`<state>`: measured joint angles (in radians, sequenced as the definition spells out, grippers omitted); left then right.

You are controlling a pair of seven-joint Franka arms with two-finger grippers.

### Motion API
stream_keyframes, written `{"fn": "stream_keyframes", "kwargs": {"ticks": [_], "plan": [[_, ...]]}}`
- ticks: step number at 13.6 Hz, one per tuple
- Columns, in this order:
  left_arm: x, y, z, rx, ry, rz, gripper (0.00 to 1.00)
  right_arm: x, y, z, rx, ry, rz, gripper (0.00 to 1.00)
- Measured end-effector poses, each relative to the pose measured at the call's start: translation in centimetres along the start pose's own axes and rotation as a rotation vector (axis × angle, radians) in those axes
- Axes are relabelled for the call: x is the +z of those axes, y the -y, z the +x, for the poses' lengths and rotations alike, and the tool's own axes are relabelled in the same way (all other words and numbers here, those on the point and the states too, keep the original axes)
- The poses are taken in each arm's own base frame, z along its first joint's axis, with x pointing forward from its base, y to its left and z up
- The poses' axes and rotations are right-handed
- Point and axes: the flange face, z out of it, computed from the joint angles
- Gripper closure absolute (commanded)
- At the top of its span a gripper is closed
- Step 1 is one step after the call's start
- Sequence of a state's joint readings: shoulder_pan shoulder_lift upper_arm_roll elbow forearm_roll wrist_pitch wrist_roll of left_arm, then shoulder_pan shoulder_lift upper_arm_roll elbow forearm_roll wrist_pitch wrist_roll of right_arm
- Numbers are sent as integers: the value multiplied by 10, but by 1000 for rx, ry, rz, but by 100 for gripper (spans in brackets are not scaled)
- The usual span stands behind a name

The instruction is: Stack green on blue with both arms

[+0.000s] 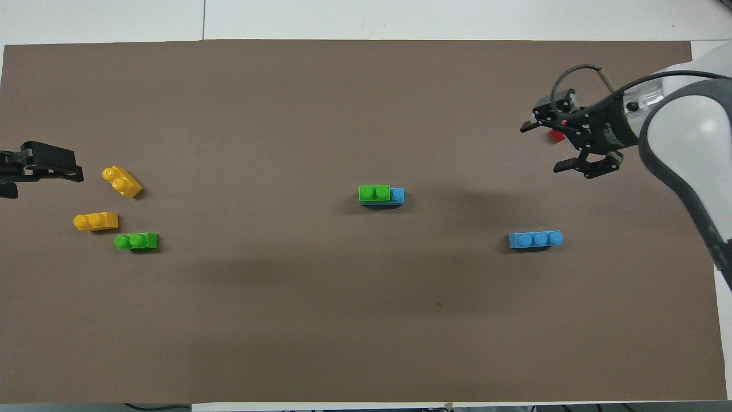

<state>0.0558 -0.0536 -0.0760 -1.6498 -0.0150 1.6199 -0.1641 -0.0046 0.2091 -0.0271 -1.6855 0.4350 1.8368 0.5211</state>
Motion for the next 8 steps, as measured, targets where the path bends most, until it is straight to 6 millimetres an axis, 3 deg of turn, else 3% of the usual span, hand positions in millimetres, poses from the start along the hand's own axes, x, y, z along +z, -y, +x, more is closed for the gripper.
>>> {"fn": "stream_keyframes", "kwargs": {"ticks": [2, 6, 8], "plan": [[-5, -8, -1, 30, -7, -1, 0, -29, -10, -5, -151, -81, -115, 0], [-8, -14, -6, 47, 14, 3, 0, -105, -9, -62, -447, -160, -224, 0], [-9, -13, -12, 50, 44, 9, 0, -130, -17, -84, -525, -156, -251, 0]]}}
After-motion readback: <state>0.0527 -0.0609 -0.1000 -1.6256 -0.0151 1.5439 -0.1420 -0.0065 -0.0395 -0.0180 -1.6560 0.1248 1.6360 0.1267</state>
